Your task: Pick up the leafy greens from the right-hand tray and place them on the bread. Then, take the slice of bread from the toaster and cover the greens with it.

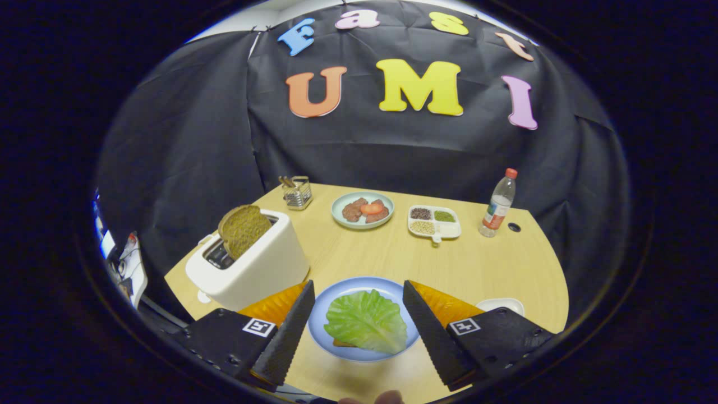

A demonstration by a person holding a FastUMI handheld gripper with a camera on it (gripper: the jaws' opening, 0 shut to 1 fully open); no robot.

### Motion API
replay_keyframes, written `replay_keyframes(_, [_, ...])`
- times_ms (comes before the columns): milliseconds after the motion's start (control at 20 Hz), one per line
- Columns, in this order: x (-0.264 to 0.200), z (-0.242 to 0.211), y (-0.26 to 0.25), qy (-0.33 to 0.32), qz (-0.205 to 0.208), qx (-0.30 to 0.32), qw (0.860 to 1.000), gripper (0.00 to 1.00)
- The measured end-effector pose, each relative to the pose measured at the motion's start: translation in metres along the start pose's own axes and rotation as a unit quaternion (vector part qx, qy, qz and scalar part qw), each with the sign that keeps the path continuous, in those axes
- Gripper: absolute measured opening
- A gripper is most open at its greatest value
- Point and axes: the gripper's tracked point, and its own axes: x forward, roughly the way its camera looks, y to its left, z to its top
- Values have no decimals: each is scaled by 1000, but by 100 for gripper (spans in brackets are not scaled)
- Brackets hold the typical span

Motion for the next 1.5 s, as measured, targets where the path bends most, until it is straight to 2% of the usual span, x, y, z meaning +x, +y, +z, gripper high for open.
replay_keyframes(150, [-9, 16, 38, -17, -6, 24, 1000, 96])
replay_keyframes(350, [-7, 33, 97, -34, -2, 26, 999, 96])
replay_keyframes(650, [17, 39, 172, -31, 0, 30, 999, 96])
replay_keyframes(900, [61, 22, 188, -4, -37, 14, 999, 96])
replay_keyframes(1050, [81, 13, 185, 12, -63, 5, 998, 90])
replay_keyframes(1100, [85, 14, 182, 12, -75, 3, 997, 87])
replay_keyframes(1250, [96, 14, 181, 18, -84, 5, 996, 67])
replay_keyframes(1500, [103, 11, 167, 34, -103, 22, 994, 25])
